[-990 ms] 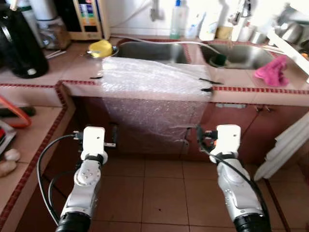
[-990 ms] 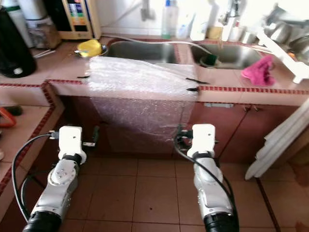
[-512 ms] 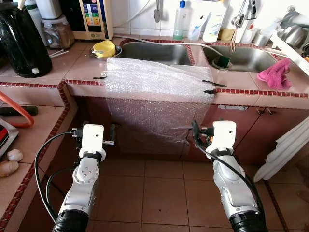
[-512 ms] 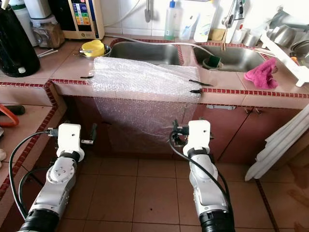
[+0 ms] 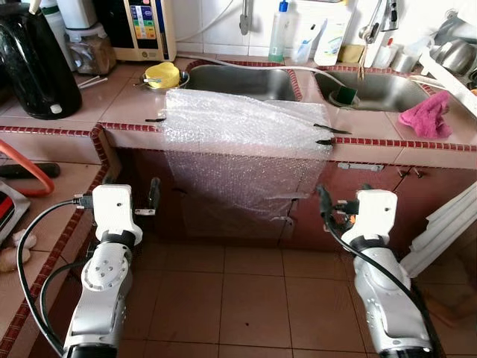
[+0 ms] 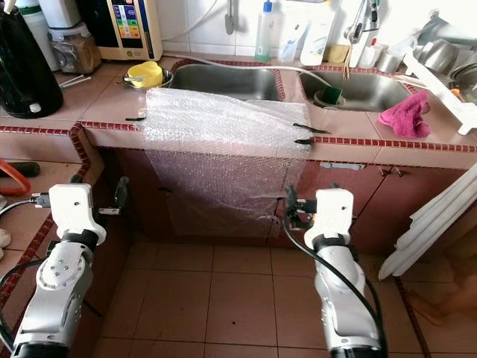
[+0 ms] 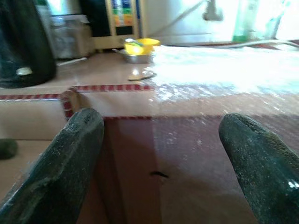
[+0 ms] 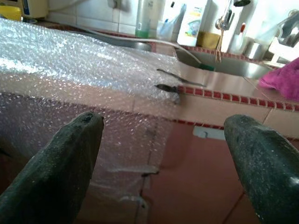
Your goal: Kitchen organization
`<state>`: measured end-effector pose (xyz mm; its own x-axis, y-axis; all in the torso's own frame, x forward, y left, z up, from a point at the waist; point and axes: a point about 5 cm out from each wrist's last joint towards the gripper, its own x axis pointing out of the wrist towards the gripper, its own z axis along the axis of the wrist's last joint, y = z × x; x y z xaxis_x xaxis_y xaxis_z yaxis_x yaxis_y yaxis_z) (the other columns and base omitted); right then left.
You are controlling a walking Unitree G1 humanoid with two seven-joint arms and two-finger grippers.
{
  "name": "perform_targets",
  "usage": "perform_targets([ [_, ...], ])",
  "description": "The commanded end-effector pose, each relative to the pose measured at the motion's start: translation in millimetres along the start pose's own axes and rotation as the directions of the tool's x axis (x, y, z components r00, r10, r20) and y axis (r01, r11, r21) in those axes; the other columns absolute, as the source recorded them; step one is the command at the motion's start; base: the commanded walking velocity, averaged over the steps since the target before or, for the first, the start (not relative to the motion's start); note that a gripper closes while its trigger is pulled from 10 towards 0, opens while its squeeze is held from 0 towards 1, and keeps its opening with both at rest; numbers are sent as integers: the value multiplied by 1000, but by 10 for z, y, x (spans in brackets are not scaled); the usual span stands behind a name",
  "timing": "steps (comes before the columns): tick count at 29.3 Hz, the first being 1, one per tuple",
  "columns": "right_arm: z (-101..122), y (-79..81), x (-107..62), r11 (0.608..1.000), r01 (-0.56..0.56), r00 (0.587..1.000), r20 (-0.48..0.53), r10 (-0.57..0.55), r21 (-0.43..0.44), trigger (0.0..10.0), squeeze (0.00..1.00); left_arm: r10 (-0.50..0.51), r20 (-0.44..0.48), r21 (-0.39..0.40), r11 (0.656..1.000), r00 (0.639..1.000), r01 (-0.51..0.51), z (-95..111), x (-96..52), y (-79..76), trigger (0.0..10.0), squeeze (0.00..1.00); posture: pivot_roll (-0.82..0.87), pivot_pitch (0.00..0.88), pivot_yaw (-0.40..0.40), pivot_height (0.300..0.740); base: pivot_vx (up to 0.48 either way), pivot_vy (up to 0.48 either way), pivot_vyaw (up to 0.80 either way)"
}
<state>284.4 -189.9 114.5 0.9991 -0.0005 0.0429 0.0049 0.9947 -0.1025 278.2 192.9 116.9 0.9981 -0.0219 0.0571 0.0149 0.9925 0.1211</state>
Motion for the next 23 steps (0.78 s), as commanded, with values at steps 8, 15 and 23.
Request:
perform_targets([
  [8, 180, -64, 61, 998, 18, 999, 34, -16, -60, 10000, 0, 49, 67, -13, 999, 997, -48, 146, 51, -92, 10000, 1000, 7, 0, -11, 740, 0, 0, 0],
  [15, 125, -31, -41, 997, 2, 1000, -12, -3, -75, 10000, 1000, 88, 85, -49, 995, 992, -84, 155, 49, -112, 10000, 1000, 1, 0, -18, 740, 0, 0, 0],
  [23, 175, -7, -71, 1000, 14, 999, 34, -14, 0, 10000, 1000, 89, 65, 14, 996, 994, -91, 135, 65, -128, 10000, 1000, 3, 0, -6, 740, 0, 0, 0],
])
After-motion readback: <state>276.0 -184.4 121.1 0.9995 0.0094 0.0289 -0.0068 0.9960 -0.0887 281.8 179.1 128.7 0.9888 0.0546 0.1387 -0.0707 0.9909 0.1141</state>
